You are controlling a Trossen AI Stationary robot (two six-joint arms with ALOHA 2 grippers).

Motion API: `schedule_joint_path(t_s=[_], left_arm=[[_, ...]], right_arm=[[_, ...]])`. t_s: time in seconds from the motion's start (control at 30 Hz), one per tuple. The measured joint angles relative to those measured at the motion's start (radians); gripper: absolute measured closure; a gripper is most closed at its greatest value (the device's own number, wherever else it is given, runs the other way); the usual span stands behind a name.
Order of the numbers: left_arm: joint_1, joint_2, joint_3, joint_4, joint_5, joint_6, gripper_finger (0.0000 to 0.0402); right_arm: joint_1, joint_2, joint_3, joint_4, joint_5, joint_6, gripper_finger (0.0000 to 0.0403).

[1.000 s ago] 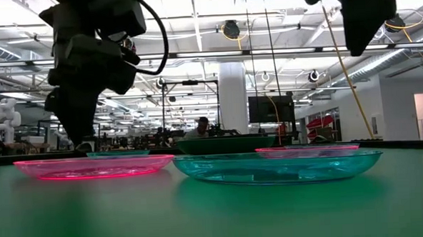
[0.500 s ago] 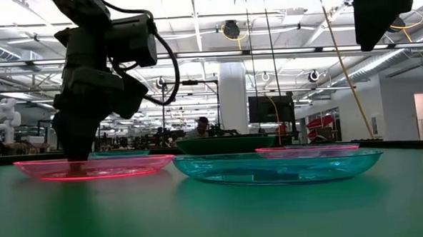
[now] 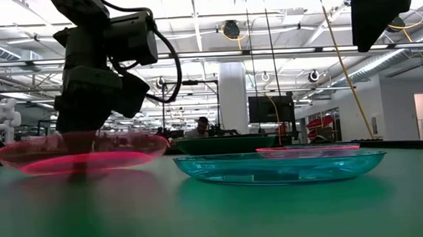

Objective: Stack plastic plates
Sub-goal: Stack the left pink plate on top of the black plate

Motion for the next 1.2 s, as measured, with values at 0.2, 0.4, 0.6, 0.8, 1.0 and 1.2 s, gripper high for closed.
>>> schedule_joint_path(t_s=[0.2,0.4,0.6,0.8,1.0,1.2], left_arm=[[0.0,0.0,0.037,-0.041,0.005,0.004,0.0397],[0.018,0.0,0.183,-0.129,-0.01,0.069,0.0398],[0.083,-0.001,0.342,-0.186,-0.046,0.136,0.0399],[0.204,-0.001,0.46,-0.242,-0.047,0.231,0.04],[0.364,-0.001,0.537,-0.249,-0.046,0.309,0.04],[0.513,-0.001,0.573,-0.224,-0.011,0.353,0.04]], right_arm=[[0.0,0.0,0.0,-0.01,0.011,-0.001,0.0277],[0.0,0.0,0.0,-0.017,0.006,-0.002,0.0277],[0.0,-0.006,0.0,-0.031,0.006,-0.016,0.0277],[0.0,-0.055,0.0,-0.051,0.014,-0.007,0.0277],[0.0,-0.125,0.0,-0.095,0.11,0.024,0.0277],[0.0,-0.191,0.0,-0.087,0.221,0.024,0.0277]])
